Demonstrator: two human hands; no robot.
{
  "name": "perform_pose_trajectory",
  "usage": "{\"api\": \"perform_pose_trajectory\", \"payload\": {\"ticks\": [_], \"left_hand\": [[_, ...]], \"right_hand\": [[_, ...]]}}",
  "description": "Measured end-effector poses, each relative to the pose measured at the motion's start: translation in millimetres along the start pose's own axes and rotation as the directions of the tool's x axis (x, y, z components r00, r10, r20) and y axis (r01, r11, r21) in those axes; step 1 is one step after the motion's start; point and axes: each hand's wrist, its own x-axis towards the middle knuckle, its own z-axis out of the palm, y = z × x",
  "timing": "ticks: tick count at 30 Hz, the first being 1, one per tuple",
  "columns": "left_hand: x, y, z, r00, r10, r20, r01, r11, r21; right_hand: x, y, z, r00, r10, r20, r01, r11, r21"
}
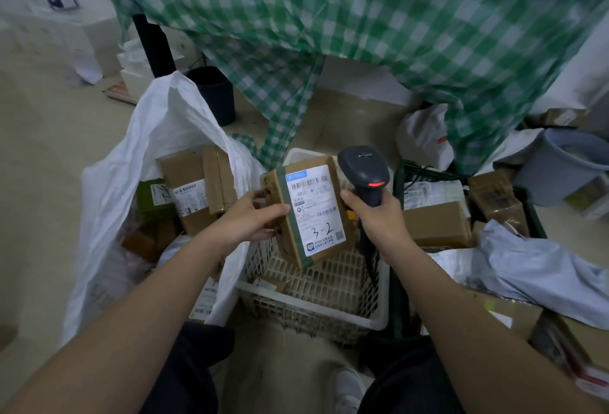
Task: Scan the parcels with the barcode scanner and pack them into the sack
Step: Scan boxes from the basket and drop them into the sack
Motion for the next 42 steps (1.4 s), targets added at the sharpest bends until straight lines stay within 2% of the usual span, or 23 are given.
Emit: {"api": "perform_pose_trajectory", "payload": {"ticks": [3,6,11,16,27,32,35,38,42], "left_hand": [[6,-7,-2,0.994,0.003,-0.109,-0.009,0.998,-0.054],[8,-10,2,0.99,0.015,-0.143,-0.028,0.996,-0.086],[13,-11,5,0.986,0.028,-0.162,-0.048,0.992,-0.12],[18,-12,7,0.987,0.032,-0.155,-0.053,0.989,-0.135],[21,-14,6,0.989,0.032,-0.144,-0.053,0.988,-0.148],[10,-12,3,0.988,0.053,-0.146,-0.07,0.991,-0.116],[-2,-12,-7,0.985,0.084,-0.15,-0.094,0.993,-0.066],[-21,-8,-23,0.964,0.159,-0.213,-0.153,0.987,0.047],[-52,-1,-49,0.892,0.265,-0.365,-0.261,0.963,0.063]], "right_hand": [[-6,1,-12,0.997,0.038,0.067,-0.026,0.986,-0.164],[-16,1,-24,0.975,0.101,0.199,-0.046,0.963,-0.264],[-29,-9,-34,0.945,0.116,0.307,-0.026,0.959,-0.282],[-32,-15,-35,0.933,0.133,0.334,-0.009,0.937,-0.348],[-31,-17,-27,0.935,0.124,0.332,0.005,0.932,-0.361],[-33,-19,-23,0.943,0.117,0.312,-0.034,0.965,-0.261],[-32,-19,-17,0.97,0.053,0.237,-0.005,0.98,-0.2],[-30,-23,-3,0.99,0.027,0.139,-0.009,0.992,-0.128],[-24,-31,28,0.999,0.003,0.046,0.001,0.996,-0.086]]}}
